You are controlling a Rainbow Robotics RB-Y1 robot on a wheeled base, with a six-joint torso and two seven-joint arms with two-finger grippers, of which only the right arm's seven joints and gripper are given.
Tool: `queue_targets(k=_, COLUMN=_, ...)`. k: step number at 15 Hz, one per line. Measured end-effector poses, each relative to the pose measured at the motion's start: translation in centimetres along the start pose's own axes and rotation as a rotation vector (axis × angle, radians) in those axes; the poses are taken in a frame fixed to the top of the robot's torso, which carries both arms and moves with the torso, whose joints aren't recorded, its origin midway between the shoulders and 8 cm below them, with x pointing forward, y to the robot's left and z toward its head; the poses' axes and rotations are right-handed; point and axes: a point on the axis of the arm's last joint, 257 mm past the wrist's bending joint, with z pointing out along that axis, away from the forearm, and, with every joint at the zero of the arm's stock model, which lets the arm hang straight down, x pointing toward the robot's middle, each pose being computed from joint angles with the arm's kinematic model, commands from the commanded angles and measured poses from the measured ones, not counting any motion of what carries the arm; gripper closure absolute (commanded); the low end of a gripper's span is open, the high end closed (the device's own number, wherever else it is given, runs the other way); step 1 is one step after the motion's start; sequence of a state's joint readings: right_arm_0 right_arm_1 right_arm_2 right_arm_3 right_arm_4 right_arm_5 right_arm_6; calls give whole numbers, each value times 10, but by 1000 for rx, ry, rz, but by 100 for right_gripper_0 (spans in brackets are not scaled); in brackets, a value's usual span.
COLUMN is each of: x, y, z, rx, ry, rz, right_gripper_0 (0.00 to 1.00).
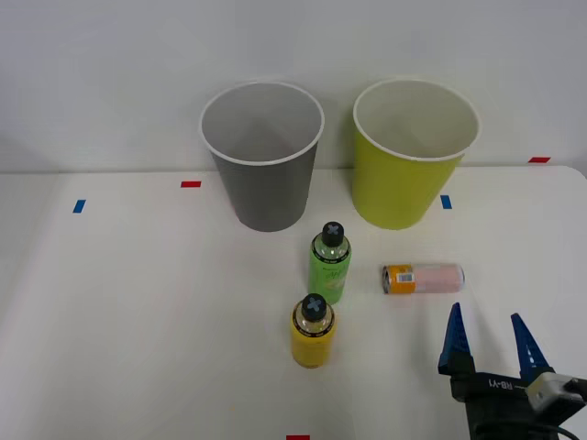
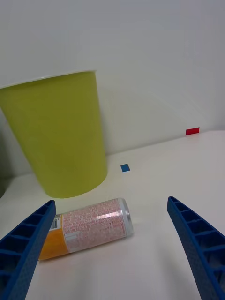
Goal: Put cans in the gray bin, plastic bottles in the light green bin
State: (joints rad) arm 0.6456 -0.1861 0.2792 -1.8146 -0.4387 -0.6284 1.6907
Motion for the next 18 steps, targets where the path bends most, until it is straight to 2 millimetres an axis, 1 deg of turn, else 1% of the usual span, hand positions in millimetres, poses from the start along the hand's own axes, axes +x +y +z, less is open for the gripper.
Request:
queue_targets(k=2, x=10, y=-5, z=-14, rx=-22, ry=17, rz=36, right_gripper_0=19)
queue_targets(k=4, x=20, y=-12, z=-28, rx=-37, ry=45, rz=35, right_gripper_0=19)
queue_targets(k=8, x=39, y=-15, z=-46, rx=-83, ry=113, rz=69, right_gripper_0=19)
queue_targets(k=11, x=50, y=-18, z=-62, rx=-103, ry=165, rz=31, right_gripper_0=19)
queue_targets(k=12, x=52, y=-17, z=-66, rx=-109, ry=177, rz=23, right_gripper_0=19)
queue_targets(k=15, x=63, y=-1, z=-82, rx=-144, ry=219, rz=35, right_gripper_0=19)
queue_targets(k=18, x=65, y=1, z=-93, rx=-153, ry=231, rz=-2, right_gripper_0=19)
